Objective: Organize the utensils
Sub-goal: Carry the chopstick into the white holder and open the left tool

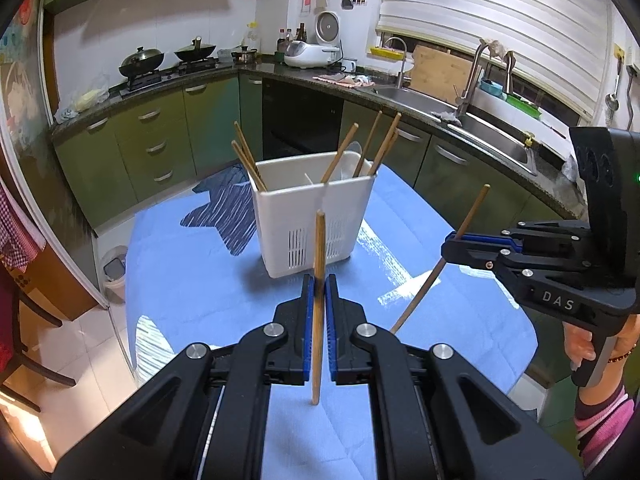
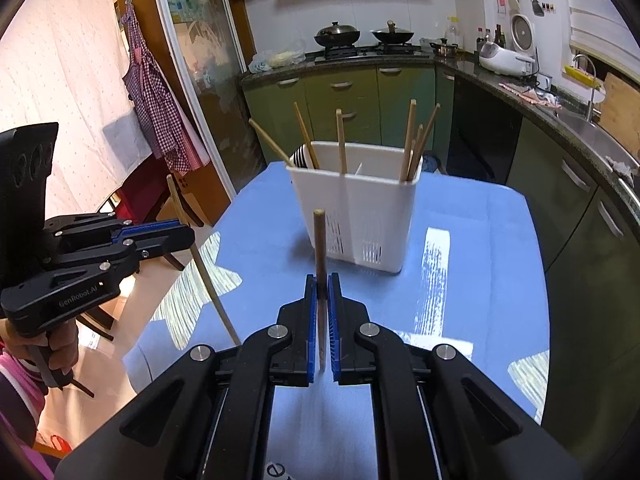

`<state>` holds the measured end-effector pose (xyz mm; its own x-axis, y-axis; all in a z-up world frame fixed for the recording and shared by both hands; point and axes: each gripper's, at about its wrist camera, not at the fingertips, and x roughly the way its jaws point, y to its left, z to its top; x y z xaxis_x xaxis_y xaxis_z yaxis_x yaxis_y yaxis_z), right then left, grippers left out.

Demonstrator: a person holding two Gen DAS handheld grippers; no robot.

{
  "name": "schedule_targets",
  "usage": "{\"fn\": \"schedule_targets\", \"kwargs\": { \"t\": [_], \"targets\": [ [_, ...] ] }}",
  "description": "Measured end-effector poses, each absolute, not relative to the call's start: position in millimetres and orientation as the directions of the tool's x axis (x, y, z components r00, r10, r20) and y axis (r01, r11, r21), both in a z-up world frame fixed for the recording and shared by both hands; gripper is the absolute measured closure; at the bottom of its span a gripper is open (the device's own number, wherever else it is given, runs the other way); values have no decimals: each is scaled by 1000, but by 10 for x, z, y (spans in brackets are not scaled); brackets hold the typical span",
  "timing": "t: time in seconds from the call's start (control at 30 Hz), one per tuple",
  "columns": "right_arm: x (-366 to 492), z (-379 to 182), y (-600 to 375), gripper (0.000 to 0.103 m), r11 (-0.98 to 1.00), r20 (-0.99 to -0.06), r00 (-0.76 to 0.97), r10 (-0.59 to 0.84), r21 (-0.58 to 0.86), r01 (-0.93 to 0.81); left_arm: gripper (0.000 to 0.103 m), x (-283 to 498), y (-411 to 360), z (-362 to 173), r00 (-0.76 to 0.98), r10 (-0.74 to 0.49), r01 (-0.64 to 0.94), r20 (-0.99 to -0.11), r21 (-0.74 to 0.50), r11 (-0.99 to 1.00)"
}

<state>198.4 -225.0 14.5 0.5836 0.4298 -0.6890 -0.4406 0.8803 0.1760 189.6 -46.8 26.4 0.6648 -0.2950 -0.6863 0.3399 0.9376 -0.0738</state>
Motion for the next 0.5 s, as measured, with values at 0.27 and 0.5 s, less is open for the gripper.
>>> {"fn": "schedule_targets", "kwargs": {
  "t": [0.27,0.5],
  "targets": [
    [2190,389,-2191,97,881,-676,601,426,160,-445,97,2125,-509,546,707,-290,331,-645,-61,942],
    [2288,496,-2164,97,879,-670,608,426,150,-452,97,2323,-538,1125,772,-297,323,-561,-55,945]
  ]
}}
